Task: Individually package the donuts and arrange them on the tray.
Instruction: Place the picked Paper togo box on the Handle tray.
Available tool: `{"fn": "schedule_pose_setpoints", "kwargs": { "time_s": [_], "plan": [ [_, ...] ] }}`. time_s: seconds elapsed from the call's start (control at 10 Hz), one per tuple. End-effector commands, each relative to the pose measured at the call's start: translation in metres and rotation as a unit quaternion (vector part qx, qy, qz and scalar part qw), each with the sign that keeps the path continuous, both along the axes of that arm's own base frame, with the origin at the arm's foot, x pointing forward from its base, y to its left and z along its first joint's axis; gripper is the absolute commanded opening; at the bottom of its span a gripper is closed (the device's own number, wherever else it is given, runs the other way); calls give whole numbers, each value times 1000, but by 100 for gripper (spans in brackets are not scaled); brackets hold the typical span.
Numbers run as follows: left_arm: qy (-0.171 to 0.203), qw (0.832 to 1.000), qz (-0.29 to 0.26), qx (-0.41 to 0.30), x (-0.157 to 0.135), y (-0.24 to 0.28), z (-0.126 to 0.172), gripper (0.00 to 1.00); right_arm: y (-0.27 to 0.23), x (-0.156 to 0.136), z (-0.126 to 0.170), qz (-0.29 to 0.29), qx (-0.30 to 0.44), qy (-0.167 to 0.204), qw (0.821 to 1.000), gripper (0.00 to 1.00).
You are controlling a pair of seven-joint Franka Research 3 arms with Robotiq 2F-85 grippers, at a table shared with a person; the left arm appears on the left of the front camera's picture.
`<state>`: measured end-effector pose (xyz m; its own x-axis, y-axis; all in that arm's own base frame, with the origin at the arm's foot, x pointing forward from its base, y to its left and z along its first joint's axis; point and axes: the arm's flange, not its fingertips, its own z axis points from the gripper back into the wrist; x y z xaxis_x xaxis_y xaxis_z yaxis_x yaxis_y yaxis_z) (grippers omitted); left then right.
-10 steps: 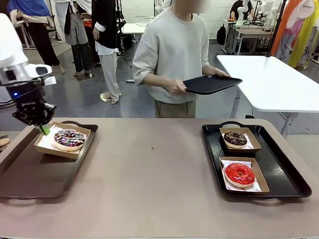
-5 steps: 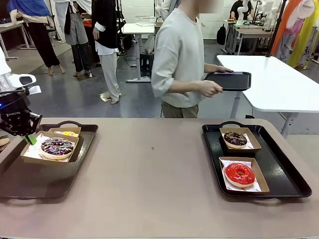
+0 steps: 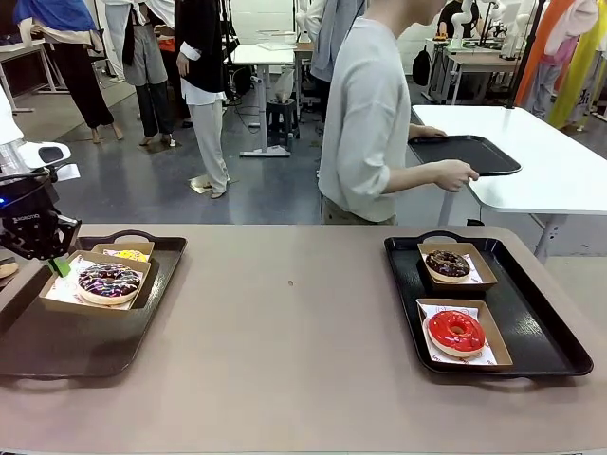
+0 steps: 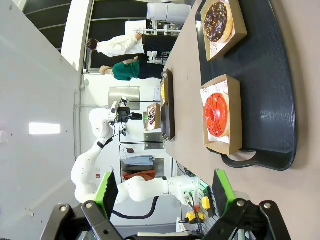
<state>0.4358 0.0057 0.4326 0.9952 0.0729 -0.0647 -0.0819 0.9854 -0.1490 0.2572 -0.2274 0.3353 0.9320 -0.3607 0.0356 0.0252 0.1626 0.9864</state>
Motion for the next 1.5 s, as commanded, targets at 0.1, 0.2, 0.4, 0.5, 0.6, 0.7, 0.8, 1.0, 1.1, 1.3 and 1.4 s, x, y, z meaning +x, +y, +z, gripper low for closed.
{"fn": "schedule_pose_setpoints", "kwargs": {
  "time_s": [0.1,0.2,0.4,0.5,0.6,0.7,0.8,1.0,1.1,1.3,1.4],
  "plan": [
    [-22,1000,-19,-10,0,-3,4,1,0,0,0,0,2,-2,1000,100],
    [-41,999,-23,-22,-9,5,0,1,0,0,0,0,2,-2,1000,100],
    [-55,998,-6,2,-21,19,-11,1,0,0,0,0,2,-2,1000,100],
    [-56,998,-9,13,-29,20,-16,1,0,0,0,0,2,-2,1000,100],
    [-57,998,-13,29,-38,19,-21,1,0,0,0,0,2,-2,1000,100],
    [-57,997,-22,45,-41,19,-23,1,0,0,0,0,2,-2,1000,100],
    [-55,997,-25,57,-48,18,-26,1,0,0,0,0,2,-2,1000,100],
    [-49,996,-32,67,-49,17,-31,1,0,0,0,0,2,-2,1000,100],
    [-46,996,-25,71,-51,13,-36,1,0,0,0,0,2,-2,1000,100],
    [-39,996,-12,78,-45,4,-41,1,0,0,0,0,2,-2,1000,100],
    [-33,996,-7,78,-41,-1,-45,1,0,0,0,0,2,-2,1000,100]
  ]
}}
